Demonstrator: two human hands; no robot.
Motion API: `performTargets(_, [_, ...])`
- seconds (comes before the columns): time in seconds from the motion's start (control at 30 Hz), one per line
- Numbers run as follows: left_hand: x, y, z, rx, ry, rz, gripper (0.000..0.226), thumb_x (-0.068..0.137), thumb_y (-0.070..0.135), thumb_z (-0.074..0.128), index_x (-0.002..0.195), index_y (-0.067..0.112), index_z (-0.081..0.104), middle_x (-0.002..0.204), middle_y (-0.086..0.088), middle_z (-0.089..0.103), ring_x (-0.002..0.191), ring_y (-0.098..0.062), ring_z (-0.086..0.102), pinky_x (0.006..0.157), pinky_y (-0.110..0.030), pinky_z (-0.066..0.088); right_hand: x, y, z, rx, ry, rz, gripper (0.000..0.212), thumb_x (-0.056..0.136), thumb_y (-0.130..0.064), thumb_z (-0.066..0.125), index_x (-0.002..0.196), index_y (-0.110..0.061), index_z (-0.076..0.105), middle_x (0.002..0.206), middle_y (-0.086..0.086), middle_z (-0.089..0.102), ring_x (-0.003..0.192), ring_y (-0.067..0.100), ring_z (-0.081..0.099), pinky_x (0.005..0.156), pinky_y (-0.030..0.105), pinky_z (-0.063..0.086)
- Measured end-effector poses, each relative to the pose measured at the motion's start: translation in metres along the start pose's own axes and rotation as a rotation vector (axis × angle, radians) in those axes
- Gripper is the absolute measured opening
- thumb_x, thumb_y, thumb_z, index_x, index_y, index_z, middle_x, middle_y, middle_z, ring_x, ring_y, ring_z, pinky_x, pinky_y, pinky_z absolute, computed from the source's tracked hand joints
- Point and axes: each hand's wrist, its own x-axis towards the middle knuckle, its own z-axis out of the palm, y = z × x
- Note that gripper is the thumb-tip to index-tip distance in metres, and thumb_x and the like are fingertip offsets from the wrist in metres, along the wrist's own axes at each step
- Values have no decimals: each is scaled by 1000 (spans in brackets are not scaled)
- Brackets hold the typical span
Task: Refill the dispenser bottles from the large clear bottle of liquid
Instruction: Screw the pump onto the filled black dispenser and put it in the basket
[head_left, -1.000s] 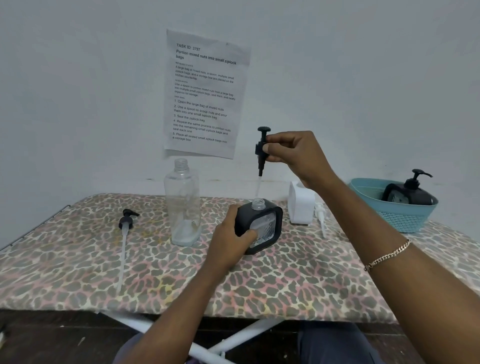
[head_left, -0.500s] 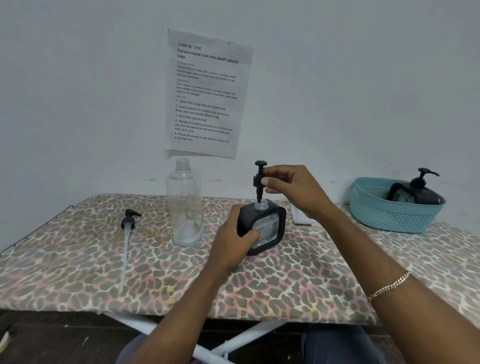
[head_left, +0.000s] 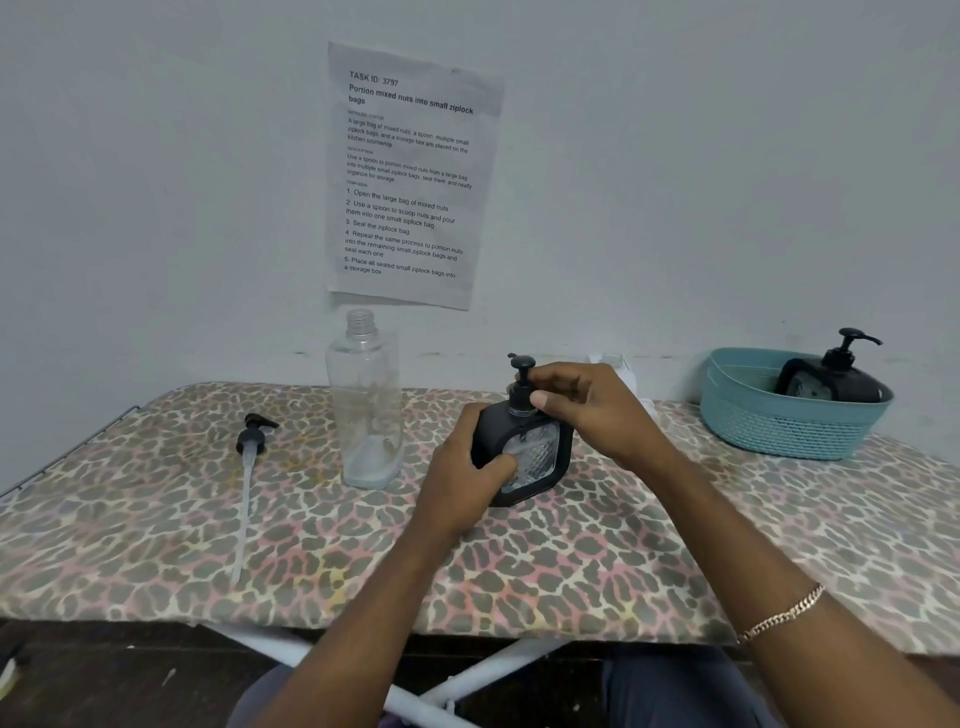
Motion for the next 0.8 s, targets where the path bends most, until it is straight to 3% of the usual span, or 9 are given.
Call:
performTargets(0.2, [1,0,1,3,4,-4,44,88,7,67,121,34,56,96,11,69,81,-5,69,62,-20,53,-7,-3,9,25,96,-4,19,86,-17,86,102,-20,77,104,-5,80,102,12,76,103,46,57])
performTargets(0.37, [1,-1,1,0,1,-5,43,88,6,67,119,33,55,95,6,67,75,-6,67,61,-21,54,-11,-1,24,5,168,-9,39,76,-39,92,92,-22,60,102,0,73,100,21,73,94,50,59])
performTargets(0.43, [1,-1,1,5,-1,-9,42,89,7,67,120,33,55,97,5,67,77,-5,67,61,-20,53,-9,-4,20,24,109,17,35,81,-34,90,104,-22,67,109,-2,73,105,17,72,97,45,59])
performTargets(0.57, [1,1,1,1,-3,-15,41,90,6,66,121,29,56,98,8,68,79,0,67,60,-16,51,-3,-8,3,337,-106,78,38,94,1,72,130,-12,70,126,5,75,124,22,69,107,39,56])
performTargets(0.63, [1,0,1,7,-1,-18,40,90,5,65,121,28,56,97,8,68,79,0,67,60,-16,51,-1,-7,5,330,-76,81,32,91,3,74,121,-7,75,119,11,78,116,27,73,106,46,56])
performTargets(0.73, [2,-1,1,28,4,-9,38,89,8,66,118,30,55,97,3,67,76,-6,66,59,-21,53,0,-4,17,174,30,47,16,80,-16,90,91,-22,80,104,10,79,103,33,75,99,56,58])
performTargets(0.8, [2,-2,1,35,7,-6,37,89,8,66,116,30,54,95,1,66,73,-6,64,58,-21,52,0,-4,24,111,61,30,23,74,-29,93,87,-23,76,103,12,76,101,34,73,95,57,58])
